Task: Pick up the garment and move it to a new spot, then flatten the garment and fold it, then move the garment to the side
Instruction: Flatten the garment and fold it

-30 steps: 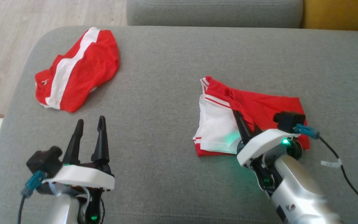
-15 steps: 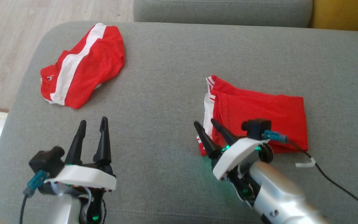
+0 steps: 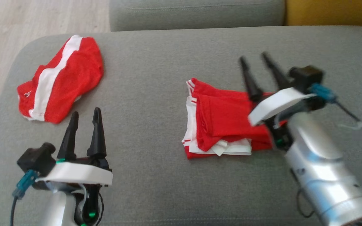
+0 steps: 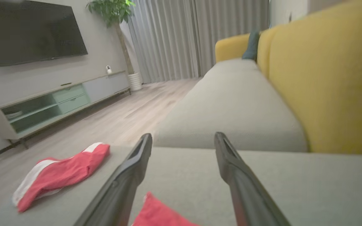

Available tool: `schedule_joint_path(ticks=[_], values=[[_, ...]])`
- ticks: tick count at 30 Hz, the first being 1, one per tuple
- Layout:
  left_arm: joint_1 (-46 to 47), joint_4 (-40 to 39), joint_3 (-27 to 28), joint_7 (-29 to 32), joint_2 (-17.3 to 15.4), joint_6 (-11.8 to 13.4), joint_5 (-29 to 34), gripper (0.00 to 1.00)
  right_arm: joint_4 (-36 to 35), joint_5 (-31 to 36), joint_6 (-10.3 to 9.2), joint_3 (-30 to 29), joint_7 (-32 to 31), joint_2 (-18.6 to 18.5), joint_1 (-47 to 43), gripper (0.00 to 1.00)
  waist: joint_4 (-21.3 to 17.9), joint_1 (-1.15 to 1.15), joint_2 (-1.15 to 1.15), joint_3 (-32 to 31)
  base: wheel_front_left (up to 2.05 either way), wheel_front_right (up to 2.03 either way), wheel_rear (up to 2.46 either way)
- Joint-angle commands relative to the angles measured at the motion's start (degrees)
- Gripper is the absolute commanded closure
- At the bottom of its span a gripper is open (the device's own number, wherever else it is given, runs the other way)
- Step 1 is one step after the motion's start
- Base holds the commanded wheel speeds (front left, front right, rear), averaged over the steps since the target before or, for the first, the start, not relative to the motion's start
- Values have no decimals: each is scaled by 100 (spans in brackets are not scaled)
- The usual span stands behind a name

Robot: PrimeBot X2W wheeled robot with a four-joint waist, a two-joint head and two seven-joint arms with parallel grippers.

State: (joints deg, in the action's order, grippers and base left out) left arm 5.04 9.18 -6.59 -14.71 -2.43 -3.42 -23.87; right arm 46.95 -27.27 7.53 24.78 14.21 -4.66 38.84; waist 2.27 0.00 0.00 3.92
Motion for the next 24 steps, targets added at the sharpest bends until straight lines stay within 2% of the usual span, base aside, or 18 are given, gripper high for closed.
schedule_joint_path(ticks=[1, 3, 8, 13, 17, 24], values=[[256, -273, 189, -29, -44, 34, -20, 0, -413, 368, -4, -192, 77, -27, -93, 0, -69, 0, 0, -21, 0, 0, 0], [270, -382, 170, -29, -44, 46, -17, 0, -867, 912, -4, -586, 77, -104, -412, 0, -118, 0, 0, -30, 0, 0, 0], [269, -618, 96, -29, -44, 74, 15, 0, -1821, 1729, -4, -1460, 78, -40, -1308, 0, -219, 0, 0, -45, 0, 0, 0], [207, -800, -8, -29, -44, 79, 202, 0, -2738, 2207, -4, -2202, 78, 115, -2237, 0, -325, 0, 0, -14, 0, 0, 0], [119, -848, -21, -29, -44, 91, 337, 0, -3124, 2257, -4, -2379, 78, 166, -2676, 0, -386, 0, 0, 13, 0, 0, 0], [-26, -882, -38, -29, -44, 114, 476, 0, -3323, 2086, -4, -2322, 78, 176, -2933, 0, -449, 0, 0, 29, 0, 0, 0]])
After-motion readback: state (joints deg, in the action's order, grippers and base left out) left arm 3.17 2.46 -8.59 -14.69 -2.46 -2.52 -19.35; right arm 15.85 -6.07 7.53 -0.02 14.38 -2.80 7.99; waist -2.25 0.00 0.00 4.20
